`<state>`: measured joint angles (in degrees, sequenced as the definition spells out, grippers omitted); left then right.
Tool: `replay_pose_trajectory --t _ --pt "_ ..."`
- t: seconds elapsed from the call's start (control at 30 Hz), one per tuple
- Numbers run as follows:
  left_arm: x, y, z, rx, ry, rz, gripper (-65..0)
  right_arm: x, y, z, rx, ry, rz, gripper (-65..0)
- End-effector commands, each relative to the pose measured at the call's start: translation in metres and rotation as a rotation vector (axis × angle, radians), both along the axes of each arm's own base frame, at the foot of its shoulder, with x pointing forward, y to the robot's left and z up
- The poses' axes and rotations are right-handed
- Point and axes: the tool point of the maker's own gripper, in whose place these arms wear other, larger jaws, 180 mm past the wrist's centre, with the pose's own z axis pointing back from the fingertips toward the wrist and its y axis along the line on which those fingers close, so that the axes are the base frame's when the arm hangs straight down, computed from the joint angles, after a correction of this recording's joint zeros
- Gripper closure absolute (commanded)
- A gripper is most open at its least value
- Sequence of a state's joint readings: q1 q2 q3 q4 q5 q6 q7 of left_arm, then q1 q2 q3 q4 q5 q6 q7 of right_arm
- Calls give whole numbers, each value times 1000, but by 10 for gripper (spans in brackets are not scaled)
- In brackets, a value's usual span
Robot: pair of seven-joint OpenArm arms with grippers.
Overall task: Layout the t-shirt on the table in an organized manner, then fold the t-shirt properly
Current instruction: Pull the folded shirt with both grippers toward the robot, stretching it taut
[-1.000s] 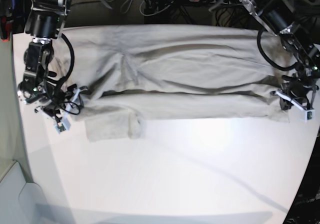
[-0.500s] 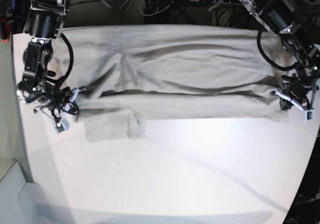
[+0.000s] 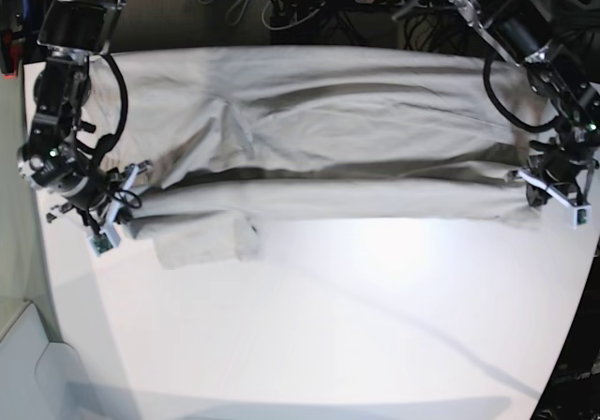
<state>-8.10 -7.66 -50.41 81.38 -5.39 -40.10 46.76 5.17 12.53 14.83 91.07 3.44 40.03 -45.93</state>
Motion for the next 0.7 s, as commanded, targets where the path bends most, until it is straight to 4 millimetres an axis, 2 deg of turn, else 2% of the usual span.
replay_pose_trajectory --t 0.0,0.1,0.33,0.47,0.57,0.67 --pt "11 9 26 39 -74 4 -1 8 -3 19 -7 -63 8 0" --pt "12 10 35 56 -92 3 -1 0 -2 20 -14 -66 10 0" --pt "12 11 37 63 -96 4 -1 -7 -26 35 -23 -113 -65 0" --pt "6 11 39 81 -88 3 -1 -19 -34 27 -28 -85 -87 0" --pt "3 6 44 58 -96 -9 -1 -32 -33 18 -31 -58 -85 0" --pt "-4 4 43 36 -92 -20 -1 -47 -18 13 -10 -49 -78 0"
